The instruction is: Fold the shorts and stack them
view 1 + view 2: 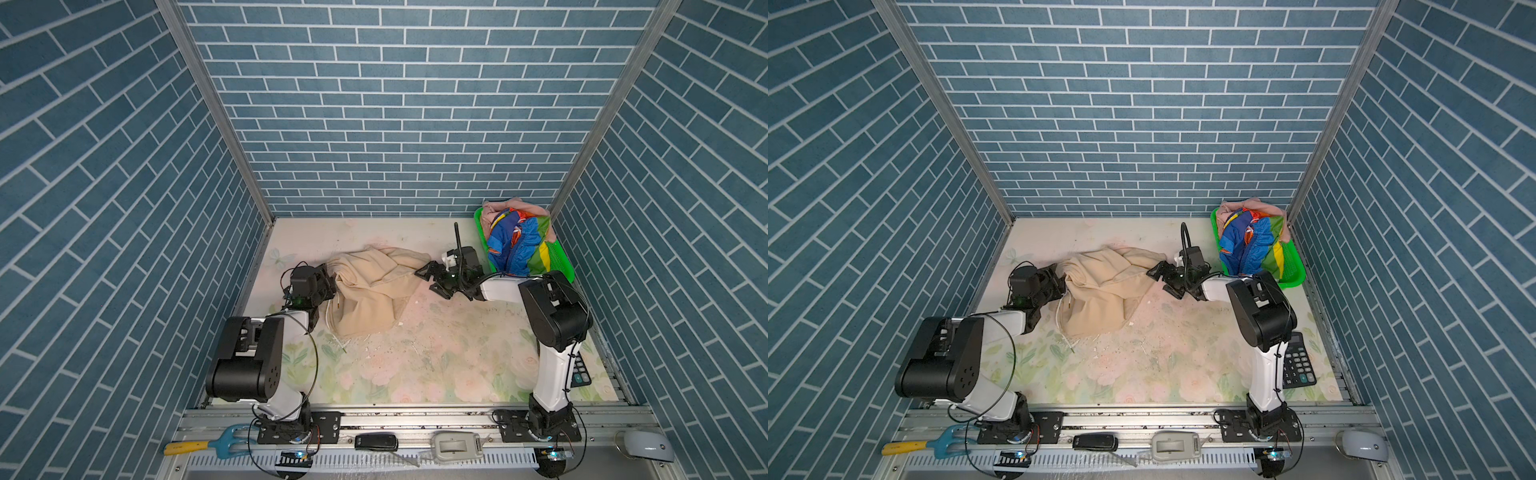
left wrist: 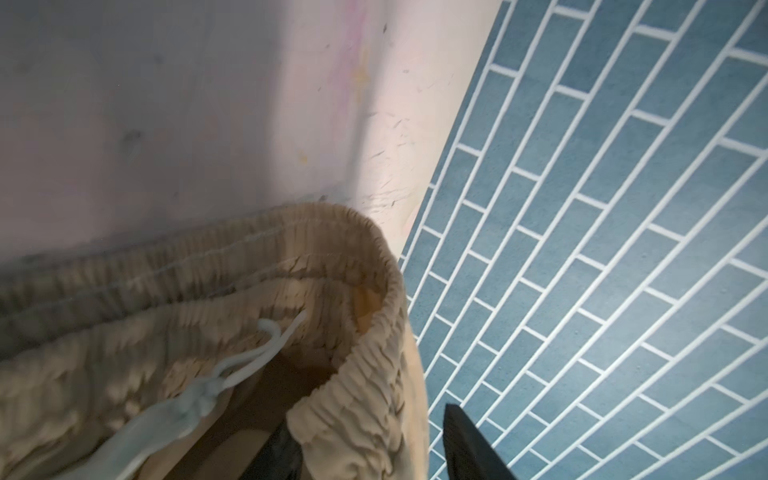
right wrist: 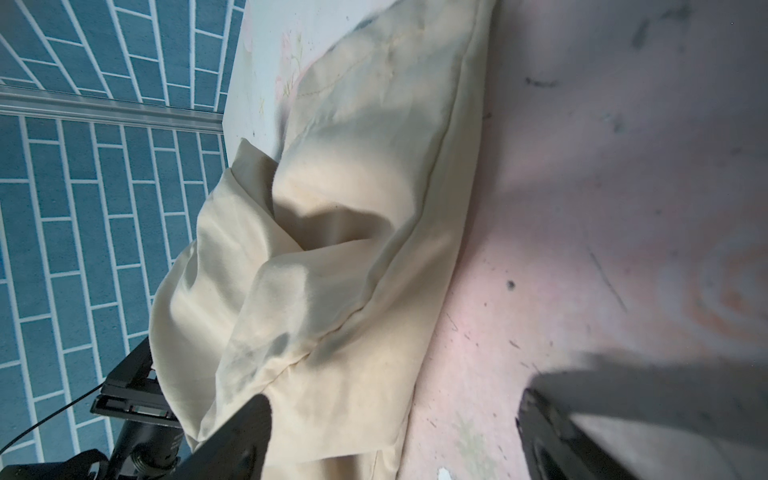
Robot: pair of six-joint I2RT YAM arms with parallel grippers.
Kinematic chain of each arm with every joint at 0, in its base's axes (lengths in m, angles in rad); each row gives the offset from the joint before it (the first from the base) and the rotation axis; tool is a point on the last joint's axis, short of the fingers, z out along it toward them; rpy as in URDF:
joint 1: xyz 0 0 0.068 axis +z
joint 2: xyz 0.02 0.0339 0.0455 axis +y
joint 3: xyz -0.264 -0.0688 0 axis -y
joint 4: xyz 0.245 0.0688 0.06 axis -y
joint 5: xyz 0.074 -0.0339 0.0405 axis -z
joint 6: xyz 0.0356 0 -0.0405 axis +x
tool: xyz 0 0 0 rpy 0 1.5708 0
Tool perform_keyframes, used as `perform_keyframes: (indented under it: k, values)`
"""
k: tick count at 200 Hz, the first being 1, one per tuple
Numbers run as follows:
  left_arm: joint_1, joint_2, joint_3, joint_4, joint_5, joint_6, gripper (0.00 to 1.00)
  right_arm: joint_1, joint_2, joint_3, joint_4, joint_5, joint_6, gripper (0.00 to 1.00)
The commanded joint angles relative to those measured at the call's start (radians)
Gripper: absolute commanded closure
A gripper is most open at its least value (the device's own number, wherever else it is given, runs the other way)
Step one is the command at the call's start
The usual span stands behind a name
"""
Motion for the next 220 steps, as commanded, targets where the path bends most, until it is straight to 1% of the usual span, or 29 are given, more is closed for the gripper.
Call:
perform_keyframes:
  k: [1,18,47,66,74,83,97,105,120,127,154,180,204,220]
  values:
    - [0.029,0.034,0.040,0.032,0.011,0.042,0.45,0.000,-0.012,-0.019,-0.017,-0.007,0.008,0.07]
    - [0.029,0.078,0.048,0.095,0.027,0.039,0.46,-0.001,-0.007,-0.017,-0.010,-0.008,0.012,0.07]
    - [0.029,0.136,0.073,0.155,0.060,0.043,0.50,-0.001,-0.005,-0.015,-0.011,-0.011,0.012,0.08]
    - [0.029,0.151,0.077,0.184,0.076,0.057,0.57,-0.003,-0.007,-0.016,-0.014,-0.013,0.010,0.07]
    - [0.029,0.150,0.073,0.194,0.077,0.066,0.63,-0.005,-0.006,-0.018,-0.014,-0.013,0.010,0.07]
    - [0.033,0.146,0.068,0.205,0.081,0.084,0.73,-0.005,-0.005,-0.018,-0.013,-0.013,0.010,0.08]
    - [0.049,0.134,0.076,0.208,0.113,0.123,0.92,-0.006,-0.005,-0.018,-0.013,-0.015,0.010,0.07]
    - [0.061,0.123,0.093,0.190,0.146,0.145,1.00,-0.008,-0.008,-0.018,-0.016,-0.014,0.010,0.07]
    - [0.092,0.091,0.124,0.136,0.212,0.196,1.00,-0.013,-0.018,-0.015,-0.026,-0.011,0.006,0.06]
    - [0.107,0.071,0.172,0.096,0.241,0.225,1.00,-0.017,-0.022,-0.012,-0.034,-0.008,0.002,0.05]
    - [0.157,-0.007,0.358,-0.187,0.370,0.405,1.00,-0.022,-0.031,0.014,-0.070,0.004,-0.014,0.04]
    - [0.161,-0.029,0.518,-0.411,0.453,0.530,1.00,-0.022,-0.026,0.054,-0.072,0.015,0.004,0.04]
    - [0.160,-0.051,0.541,-0.455,0.482,0.543,1.00,-0.020,-0.025,0.097,-0.074,0.041,0.037,0.04]
    - [0.160,-0.063,0.558,-0.488,0.494,0.568,1.00,-0.018,-0.028,0.106,-0.050,0.072,0.092,0.03]
